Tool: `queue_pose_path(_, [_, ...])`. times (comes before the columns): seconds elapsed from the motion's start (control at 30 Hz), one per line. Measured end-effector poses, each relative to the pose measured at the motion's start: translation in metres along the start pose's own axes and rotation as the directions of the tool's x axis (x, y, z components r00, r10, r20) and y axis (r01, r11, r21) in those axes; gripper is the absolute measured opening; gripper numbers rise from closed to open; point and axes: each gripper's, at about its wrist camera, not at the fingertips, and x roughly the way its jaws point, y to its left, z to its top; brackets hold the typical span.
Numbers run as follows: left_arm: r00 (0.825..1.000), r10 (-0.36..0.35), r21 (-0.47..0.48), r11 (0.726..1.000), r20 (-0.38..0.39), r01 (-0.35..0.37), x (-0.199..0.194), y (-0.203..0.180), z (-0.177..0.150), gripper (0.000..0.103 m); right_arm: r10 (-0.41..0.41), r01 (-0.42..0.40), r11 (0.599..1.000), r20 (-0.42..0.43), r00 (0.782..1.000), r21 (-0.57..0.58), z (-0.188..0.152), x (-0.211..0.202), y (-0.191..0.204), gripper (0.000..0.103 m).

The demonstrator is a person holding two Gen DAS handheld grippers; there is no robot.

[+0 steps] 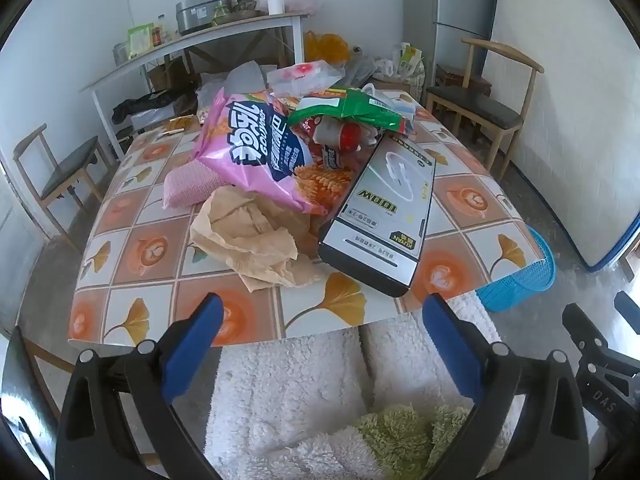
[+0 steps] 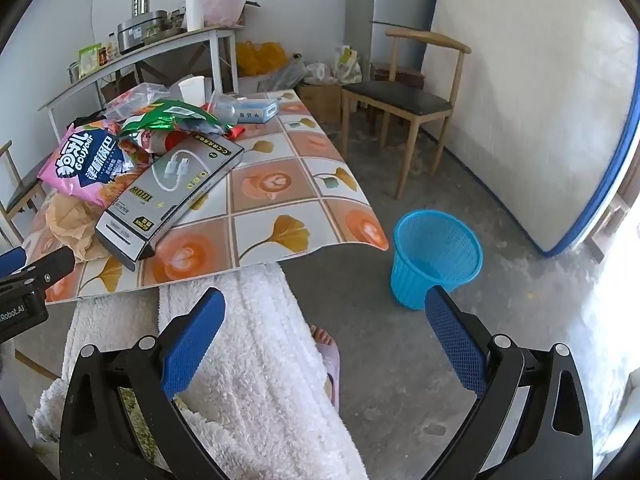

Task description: Collect trash

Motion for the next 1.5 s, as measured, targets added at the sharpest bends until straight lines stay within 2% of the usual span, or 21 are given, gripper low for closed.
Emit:
queue_pose_path(0.23, [1.0, 0.007, 0.001, 1.0, -0.002, -0.007, 0.003, 0.001, 0.0, 0.098, 0.0, 0.0, 1.0, 0.007, 1.0, -0.003, 0.001, 0.002, 0.0, 0.096])
queue_pose_path(0.47, [1.0, 0.013, -0.004, 1.0, -0.004, -0.013, 0.001, 0.006, 0.002, 0.098, 0.012, -0.012, 1.0, 0.008, 1.0, -0.005, 0.016, -0.005, 0.007, 0.096])
queue_pose_path(0.8, [1.0, 0.024, -0.013, 1.0, -0.007, -0.024, 0.003, 0.009, 0.001, 0.098, 0.019, -0.018, 1.0, 0.039, 0.999, -0.023, 0.013, -0.007, 0.01, 0.096])
queue_pose_path(1.5, [0.999, 0.039, -0.023, 0.999, -0.007, -0.039, 0.002, 0.015, 0.002, 0.098, 0.018, -0.017, 0.999, 0.038, 0.999, -0.027, 0.014, -0.006, 0.014, 0.096])
